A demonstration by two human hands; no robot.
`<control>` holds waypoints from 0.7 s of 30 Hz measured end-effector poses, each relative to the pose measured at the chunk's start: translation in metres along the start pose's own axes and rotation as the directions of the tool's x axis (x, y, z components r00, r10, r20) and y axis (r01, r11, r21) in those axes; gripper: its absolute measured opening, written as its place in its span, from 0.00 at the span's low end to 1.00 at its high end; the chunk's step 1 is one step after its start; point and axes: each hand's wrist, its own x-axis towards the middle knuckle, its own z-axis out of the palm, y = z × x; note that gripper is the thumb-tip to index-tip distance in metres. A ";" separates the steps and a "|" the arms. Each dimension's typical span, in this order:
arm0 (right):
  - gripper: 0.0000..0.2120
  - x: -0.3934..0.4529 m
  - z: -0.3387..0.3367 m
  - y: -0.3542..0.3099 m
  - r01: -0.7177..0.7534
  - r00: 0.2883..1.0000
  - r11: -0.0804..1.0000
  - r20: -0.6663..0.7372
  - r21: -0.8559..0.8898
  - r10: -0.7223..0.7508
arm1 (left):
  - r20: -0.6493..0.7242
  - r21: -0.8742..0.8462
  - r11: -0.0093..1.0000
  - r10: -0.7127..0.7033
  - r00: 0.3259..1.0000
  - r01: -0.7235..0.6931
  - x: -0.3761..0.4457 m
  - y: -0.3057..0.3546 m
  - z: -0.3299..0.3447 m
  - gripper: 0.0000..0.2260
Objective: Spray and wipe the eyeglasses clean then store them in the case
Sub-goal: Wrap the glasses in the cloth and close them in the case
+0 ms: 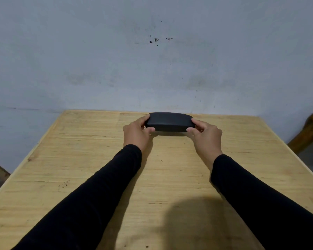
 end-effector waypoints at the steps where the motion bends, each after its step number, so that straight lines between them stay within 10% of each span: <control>1: 0.19 0.008 0.004 0.000 -0.001 1.000 1.000 -0.003 -0.004 0.001 | -0.002 0.000 1.000 -0.008 1.000 0.008 0.009 -0.001 0.004 0.21; 21: 0.20 0.074 0.038 0.013 0.074 0.994 0.969 0.097 -0.237 -0.053 | -0.003 0.167 0.985 -0.046 0.999 0.046 0.076 -0.025 0.033 0.21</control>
